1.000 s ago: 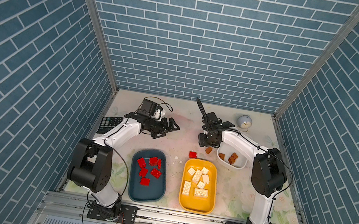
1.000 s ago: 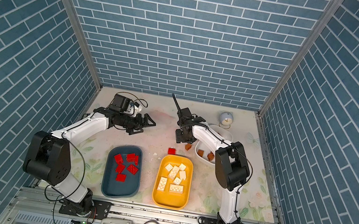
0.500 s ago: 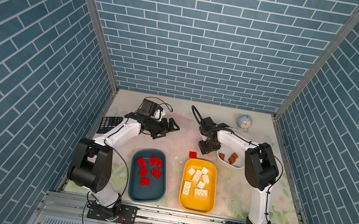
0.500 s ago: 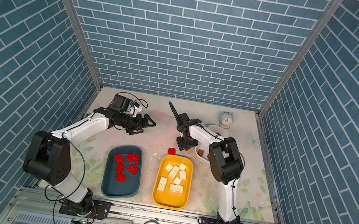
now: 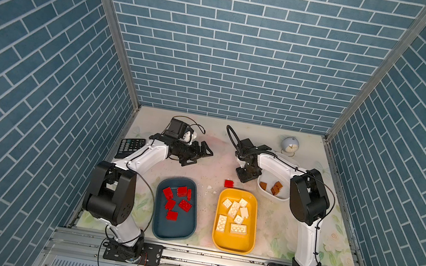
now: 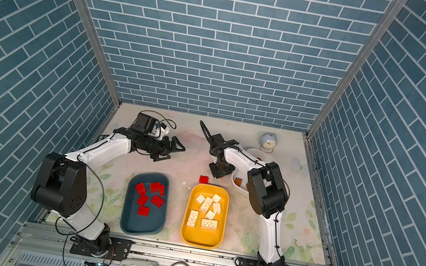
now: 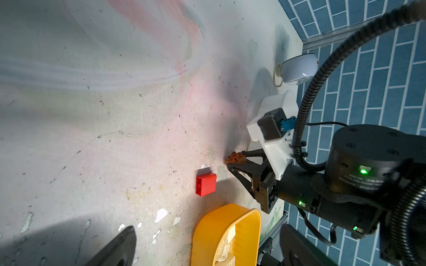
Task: Sort the legos into containers by color
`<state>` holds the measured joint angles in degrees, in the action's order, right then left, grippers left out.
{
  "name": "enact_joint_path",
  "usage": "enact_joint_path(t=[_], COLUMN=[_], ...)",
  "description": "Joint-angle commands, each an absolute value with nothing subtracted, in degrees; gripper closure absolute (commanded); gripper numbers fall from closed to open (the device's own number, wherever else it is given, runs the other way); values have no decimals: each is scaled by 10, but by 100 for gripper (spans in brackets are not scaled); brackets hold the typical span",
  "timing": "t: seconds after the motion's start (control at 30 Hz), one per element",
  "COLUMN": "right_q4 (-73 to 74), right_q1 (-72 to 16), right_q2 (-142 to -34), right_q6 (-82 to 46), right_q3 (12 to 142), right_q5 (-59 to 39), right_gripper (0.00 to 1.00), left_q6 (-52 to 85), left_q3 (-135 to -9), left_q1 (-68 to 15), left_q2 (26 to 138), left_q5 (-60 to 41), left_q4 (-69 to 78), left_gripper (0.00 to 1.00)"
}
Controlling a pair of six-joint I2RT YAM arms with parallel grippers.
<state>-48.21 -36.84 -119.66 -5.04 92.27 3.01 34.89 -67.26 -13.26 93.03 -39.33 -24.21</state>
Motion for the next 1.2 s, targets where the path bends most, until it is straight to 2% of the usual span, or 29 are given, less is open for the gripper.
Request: enact_joint_path(t=[0.0, 0.23, 0.43, 0.47, 0.63, 0.73, 0.87, 1.0, 1.17], right_q4=[-502, -494, -422, -411, -316, -279, -225, -103, 79], right_q1=[-358, -281, -182, -170, -124, -106, -80, -38, 7], right_q2=[-1130, -1014, -982, -984, -990, -975, -924, -842, -781], right_q6=[-52, -56, -48, -46, -57, -64, -77, -89, -107], right_q3=[938, 852, 776, 771, 729, 708, 661, 549, 407], right_q5=[27, 46, 5, -2, -39, -47, -81, -85, -9], right_gripper=[75, 75, 69, 67, 45, 37, 31, 24, 20], left_q6=[341, 346, 331, 328, 281, 247, 180, 126, 65], left_q3=[-690, -700, -702, -702, -696, -684, -662, -595, -485], left_q1=[-133, -135, -129, -126, -107, -89, -65, -31, -12], left_q2=[935, 932, 932, 931, 918, 905, 884, 840, 800], left_q5=[-404, -410, -392, -385, -328, -290, -214, -134, -16], left_q4=[-252, -245, -239, -237, -232, -214, -198, -138, -16], left_gripper=[2, 2, 2, 2, 1, 1, 0, 0, 0])
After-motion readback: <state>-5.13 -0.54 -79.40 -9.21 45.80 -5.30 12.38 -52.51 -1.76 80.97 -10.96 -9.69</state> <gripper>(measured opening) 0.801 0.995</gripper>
